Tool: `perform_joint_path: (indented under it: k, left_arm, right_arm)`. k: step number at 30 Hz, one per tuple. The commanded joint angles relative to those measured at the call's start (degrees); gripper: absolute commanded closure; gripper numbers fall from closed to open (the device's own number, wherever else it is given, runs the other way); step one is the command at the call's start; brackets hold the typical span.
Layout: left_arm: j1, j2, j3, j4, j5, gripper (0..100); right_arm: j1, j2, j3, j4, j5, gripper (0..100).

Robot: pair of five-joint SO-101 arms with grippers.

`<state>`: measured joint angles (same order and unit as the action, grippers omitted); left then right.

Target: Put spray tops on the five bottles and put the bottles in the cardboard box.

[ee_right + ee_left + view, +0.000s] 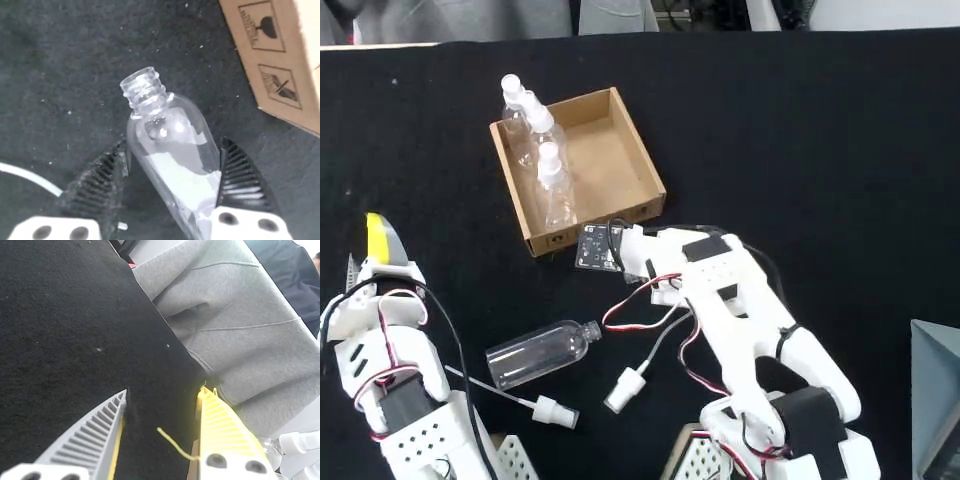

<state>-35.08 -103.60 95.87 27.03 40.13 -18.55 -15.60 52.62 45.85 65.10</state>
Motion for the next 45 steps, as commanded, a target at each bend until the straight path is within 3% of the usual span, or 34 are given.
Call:
perform_joint_path:
  k: [1,7,25,30,37,45]
  left_arm:
    - [0.66,-0.97,-0.75,-1.41,0.0,79]
    - [0.66,-0.97,-0.75,-1.41,0.0,79]
    - [0.66,-0.97,-0.75,-1.41,0.0,79]
    - [0.66,-0.97,-0.75,-1.41,0.0,79]
    - [0.66,-0.97,-0.75,-1.41,0.0,79]
    - [0.66,-0.97,-0.66,-1.41,0.0,79]
  right_arm:
    - [-1.32,1.8,-2.33,4.84,-0.79,78.6]
    - [-1.32,1.8,-5.05,9.49,-0.88,78.6]
    - [-1.14,14.55,-10.33,8.97,-0.88,79.2]
    - [-1.14,14.55,-10.33,8.97,-1.14,90.0]
    - [-0.97,14.55,-10.33,9.49,-1.58,90.3]
    - [-1.05,14.55,-18.15,16.88,-16.62,90.3]
